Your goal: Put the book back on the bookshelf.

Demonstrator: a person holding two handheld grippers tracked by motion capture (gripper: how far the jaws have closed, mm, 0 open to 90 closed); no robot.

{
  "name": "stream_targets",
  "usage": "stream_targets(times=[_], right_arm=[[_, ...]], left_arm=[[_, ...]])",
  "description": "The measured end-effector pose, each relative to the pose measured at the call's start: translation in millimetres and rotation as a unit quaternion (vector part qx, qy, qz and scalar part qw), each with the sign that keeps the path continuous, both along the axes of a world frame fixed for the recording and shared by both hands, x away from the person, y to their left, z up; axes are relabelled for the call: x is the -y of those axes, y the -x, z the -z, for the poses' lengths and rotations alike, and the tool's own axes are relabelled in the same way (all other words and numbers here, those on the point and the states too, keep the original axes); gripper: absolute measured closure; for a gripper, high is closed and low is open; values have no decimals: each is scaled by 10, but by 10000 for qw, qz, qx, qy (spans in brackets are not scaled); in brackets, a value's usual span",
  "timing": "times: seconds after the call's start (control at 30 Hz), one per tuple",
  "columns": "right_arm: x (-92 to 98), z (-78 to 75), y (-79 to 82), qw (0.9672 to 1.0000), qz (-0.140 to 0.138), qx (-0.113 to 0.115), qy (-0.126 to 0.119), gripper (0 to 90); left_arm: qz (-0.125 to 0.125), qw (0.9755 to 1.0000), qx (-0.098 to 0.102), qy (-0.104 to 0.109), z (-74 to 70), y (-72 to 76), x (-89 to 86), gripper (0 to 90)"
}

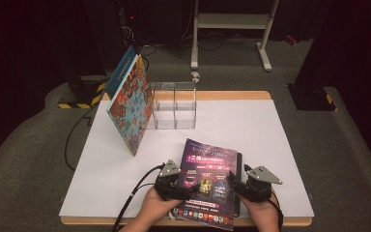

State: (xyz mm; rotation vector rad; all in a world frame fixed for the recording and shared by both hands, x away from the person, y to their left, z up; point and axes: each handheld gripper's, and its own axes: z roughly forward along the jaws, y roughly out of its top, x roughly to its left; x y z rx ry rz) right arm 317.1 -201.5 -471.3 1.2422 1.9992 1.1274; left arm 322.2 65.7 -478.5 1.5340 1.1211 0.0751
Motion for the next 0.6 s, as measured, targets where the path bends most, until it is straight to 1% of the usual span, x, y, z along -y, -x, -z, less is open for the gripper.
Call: stream_targets(times=[0.03,0.1,0.17,0.33,0.4,0.47,0.5,0.53,0.6], right_arm=[[7,-5,1,10000,8,12,-6,373],[12,-17,9,10000,16,40,-29,369],[14,-34,16,10000,-1,79,-48,366],[-21,-60,38,9998,-92,139,-107,356],[-36,-56,38,9998,-126,133,-120,352],[-49,-43,35,9998,-137,101,-129,344],[-51,-34,33,9998,-142,76,-142,338],[-51,-26,28,9997,-156,50,-167,326],[-53,-13,23,9996,-173,6,-235,307]], left_arm=[[-18,10000,-3,42,-6,1,11,165],[8,10000,21,22,-14,2,11,165],[-22,10000,26,84,-23,4,18,165],[41,9999,131,52,-38,31,32,163],[37,9998,158,67,-49,42,44,163],[-3,9997,184,156,-65,39,29,165],[-5,9997,188,166,-71,35,11,168],[-39,9996,220,167,-72,27,-3,170],[-131,9995,288,85,-60,6,-43,163]])
